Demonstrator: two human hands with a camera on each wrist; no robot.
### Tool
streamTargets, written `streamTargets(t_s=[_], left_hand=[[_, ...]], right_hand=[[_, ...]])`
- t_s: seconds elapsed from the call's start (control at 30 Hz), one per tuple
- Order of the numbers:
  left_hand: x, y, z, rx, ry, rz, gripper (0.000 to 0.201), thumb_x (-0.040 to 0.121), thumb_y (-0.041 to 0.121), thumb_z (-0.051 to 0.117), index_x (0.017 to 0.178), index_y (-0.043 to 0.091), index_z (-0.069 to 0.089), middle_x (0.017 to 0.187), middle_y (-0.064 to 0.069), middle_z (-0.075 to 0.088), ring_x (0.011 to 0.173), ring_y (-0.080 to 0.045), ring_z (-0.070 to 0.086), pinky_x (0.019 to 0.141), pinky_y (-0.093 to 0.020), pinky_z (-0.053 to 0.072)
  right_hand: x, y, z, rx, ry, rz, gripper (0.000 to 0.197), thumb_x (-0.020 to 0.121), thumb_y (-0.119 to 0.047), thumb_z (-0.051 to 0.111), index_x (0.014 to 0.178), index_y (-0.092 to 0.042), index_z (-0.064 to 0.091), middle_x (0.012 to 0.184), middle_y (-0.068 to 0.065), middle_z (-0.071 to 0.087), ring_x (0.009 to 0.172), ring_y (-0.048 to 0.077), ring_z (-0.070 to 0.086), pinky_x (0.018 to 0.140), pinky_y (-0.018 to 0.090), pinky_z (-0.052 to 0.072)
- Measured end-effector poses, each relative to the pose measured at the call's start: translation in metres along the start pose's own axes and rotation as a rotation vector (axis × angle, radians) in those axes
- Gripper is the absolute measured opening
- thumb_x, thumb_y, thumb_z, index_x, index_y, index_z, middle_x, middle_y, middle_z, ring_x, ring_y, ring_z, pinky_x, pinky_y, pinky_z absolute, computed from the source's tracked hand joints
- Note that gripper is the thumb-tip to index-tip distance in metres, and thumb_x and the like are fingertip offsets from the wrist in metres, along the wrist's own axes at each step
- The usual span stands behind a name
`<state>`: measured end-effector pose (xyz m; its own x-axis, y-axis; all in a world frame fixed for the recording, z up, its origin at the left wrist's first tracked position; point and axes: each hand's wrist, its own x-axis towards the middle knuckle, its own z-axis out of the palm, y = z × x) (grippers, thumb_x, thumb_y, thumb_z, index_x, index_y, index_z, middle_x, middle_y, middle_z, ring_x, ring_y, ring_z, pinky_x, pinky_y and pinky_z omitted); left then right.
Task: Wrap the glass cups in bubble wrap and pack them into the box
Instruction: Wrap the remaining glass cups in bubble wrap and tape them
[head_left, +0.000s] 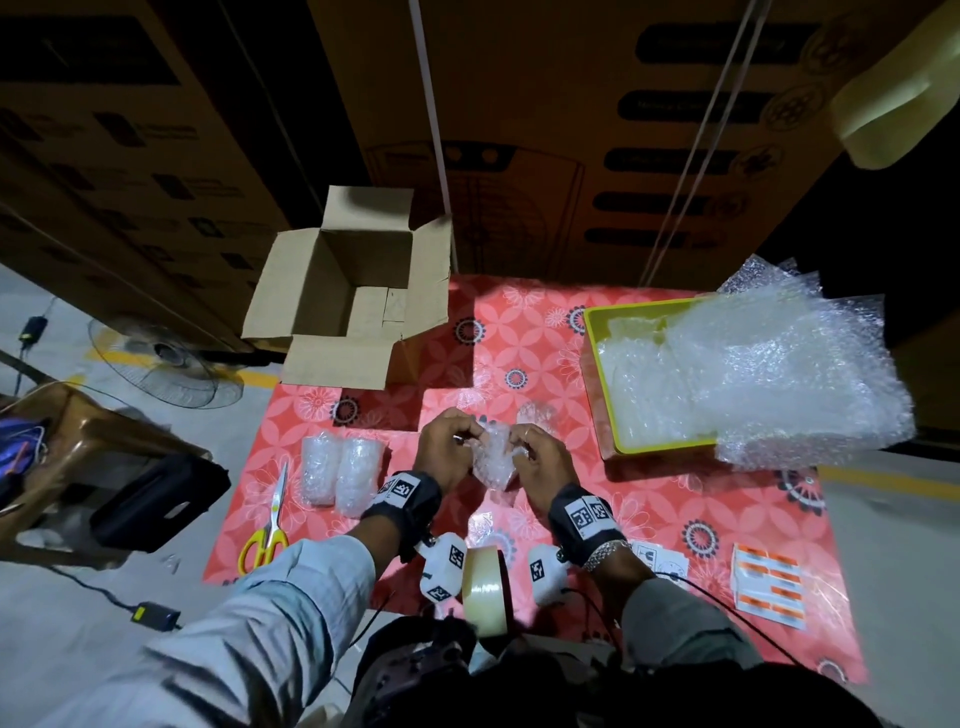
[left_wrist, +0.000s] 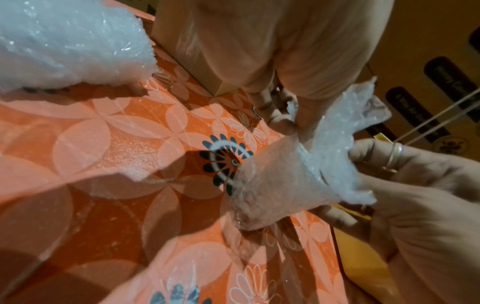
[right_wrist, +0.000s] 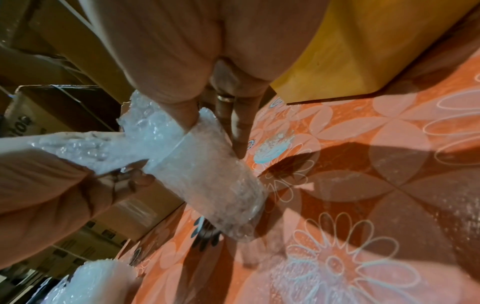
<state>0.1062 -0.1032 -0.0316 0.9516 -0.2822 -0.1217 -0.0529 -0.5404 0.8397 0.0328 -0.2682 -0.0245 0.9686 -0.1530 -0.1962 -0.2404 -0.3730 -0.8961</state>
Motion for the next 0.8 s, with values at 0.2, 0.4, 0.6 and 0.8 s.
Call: streamTargets(t_s=[0.2,0.4,0.6,0.8], left_hand=[[-0.011,-0.002,-0.008,-0.12,-0.047,-0.064,0.033,0.085,-0.011,0.067,0.074,0.019,0.077,0.092,0.0,0.063,0.084,-0.002,0.062,0.076,-0.013,0.048],[-0.008,-0.005,-0.005,-0.151,-0.071,-0.132,0.017,0.081,-0.001,0.082,0.079,0.009,0.069,0.076,-0.002,0.064,0.064,-0.011,0.057,0.067,-0.025,0.05],[0.004,0.008,0.002,-0.066,-0.089,-0.26,0.034,0.07,-0.004,0.077,0.069,0.018,0.05,0.063,0.002,0.053,0.057,-0.015,0.048,0.059,-0.03,0.044],[0.003,0.008,-0.003,-0.364,-0.068,-0.573,0.024,0.074,-0.007,0.076,0.06,0.009,0.063,0.061,-0.013,0.061,0.059,-0.025,0.059,0.061,-0.034,0.054]], right_hand=[[-0.005,0.012,0.002,0.115,0.021,0.05,0.014,0.087,0.002,0.062,0.083,-0.003,0.075,0.126,0.002,0.064,0.076,0.008,0.073,0.067,0.02,0.057],[0.007,0.02,0.008,0.039,0.029,0.029,0.014,0.088,-0.004,0.065,0.075,-0.008,0.071,0.113,0.004,0.068,0.068,0.026,0.07,0.061,0.047,0.061],[0.003,0.021,0.013,0.124,0.091,0.04,0.023,0.088,0.0,0.062,0.097,-0.021,0.061,0.094,0.004,0.069,0.082,0.028,0.071,0.071,0.052,0.06],[-0.003,0.014,0.019,0.143,0.166,0.069,0.023,0.083,-0.005,0.061,0.09,-0.016,0.08,0.106,-0.002,0.072,0.088,0.015,0.068,0.077,0.036,0.058]])
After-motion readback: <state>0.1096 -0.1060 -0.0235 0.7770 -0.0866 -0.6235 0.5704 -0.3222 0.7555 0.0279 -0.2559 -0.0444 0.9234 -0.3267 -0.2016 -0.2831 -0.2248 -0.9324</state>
